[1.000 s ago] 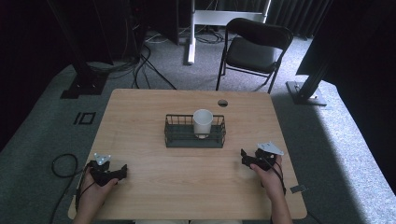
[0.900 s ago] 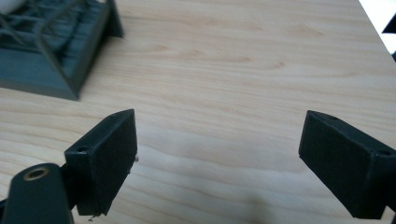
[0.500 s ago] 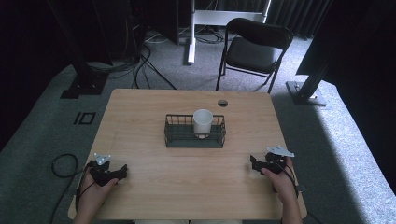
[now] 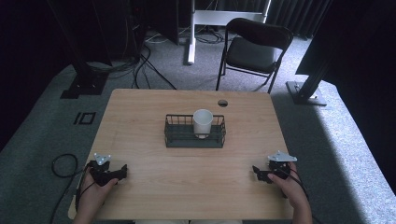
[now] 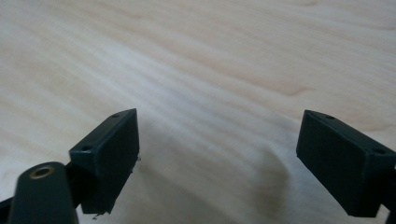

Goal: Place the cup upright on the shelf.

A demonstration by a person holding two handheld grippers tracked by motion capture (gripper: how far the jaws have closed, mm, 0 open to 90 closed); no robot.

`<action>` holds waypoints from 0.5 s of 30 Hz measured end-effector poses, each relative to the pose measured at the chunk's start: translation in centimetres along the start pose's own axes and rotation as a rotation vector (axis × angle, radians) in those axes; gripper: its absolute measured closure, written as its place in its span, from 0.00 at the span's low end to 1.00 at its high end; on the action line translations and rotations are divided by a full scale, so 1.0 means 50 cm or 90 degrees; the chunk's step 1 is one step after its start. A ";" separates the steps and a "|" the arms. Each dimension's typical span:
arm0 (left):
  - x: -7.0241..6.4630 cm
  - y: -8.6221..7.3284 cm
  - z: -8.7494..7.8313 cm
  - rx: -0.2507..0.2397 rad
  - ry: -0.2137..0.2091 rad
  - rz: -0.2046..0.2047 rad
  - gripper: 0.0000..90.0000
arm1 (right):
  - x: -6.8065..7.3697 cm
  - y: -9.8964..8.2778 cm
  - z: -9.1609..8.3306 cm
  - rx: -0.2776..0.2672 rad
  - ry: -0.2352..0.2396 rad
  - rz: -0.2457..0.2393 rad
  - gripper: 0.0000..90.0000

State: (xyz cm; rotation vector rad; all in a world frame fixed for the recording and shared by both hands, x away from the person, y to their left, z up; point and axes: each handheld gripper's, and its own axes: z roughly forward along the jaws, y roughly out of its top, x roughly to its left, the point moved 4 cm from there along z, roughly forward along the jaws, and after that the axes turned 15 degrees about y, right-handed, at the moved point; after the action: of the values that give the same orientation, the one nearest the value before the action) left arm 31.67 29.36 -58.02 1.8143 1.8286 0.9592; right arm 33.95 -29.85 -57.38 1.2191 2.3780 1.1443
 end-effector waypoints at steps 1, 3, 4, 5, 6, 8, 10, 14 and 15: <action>0.000 0.000 0.000 0.000 0.000 0.000 0.08 | 0.002 -0.002 -0.001 0.004 0.008 0.002 0.14; 0.000 0.000 0.000 0.000 0.000 0.000 0.08 | 0.003 -0.005 -0.002 0.009 0.017 -0.005 0.14; 0.000 0.000 0.000 0.000 0.000 0.000 0.08 | 0.004 -0.007 -0.002 0.015 0.019 -0.010 0.14; 0.000 0.000 0.000 0.000 0.000 0.000 0.08 | 0.005 -0.010 -0.002 0.023 0.021 -0.017 0.14; 0.000 0.000 0.000 0.000 0.000 0.000 0.08 | 0.005 -0.012 -0.001 0.029 0.025 -0.024 0.14; 0.000 0.000 0.000 0.000 0.000 0.000 0.08 | 0.008 -0.016 0.001 0.026 0.042 -0.027 0.14; 0.000 0.000 0.000 0.000 0.000 0.000 0.08 | 0.009 -0.018 0.002 0.022 0.051 -0.017 0.14; 0.000 0.000 0.000 0.000 0.000 0.000 0.08 | 0.008 -0.021 0.004 0.011 0.057 -0.009 0.12; 0.000 0.000 0.000 0.000 0.000 0.000 0.08 | 0.008 -0.021 0.004 0.011 0.057 -0.009 0.12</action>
State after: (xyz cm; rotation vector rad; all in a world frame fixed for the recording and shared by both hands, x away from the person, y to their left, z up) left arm 31.66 29.36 -58.02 1.8146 1.8287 0.9591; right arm 33.19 -29.78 -58.24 1.1788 2.4612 1.2011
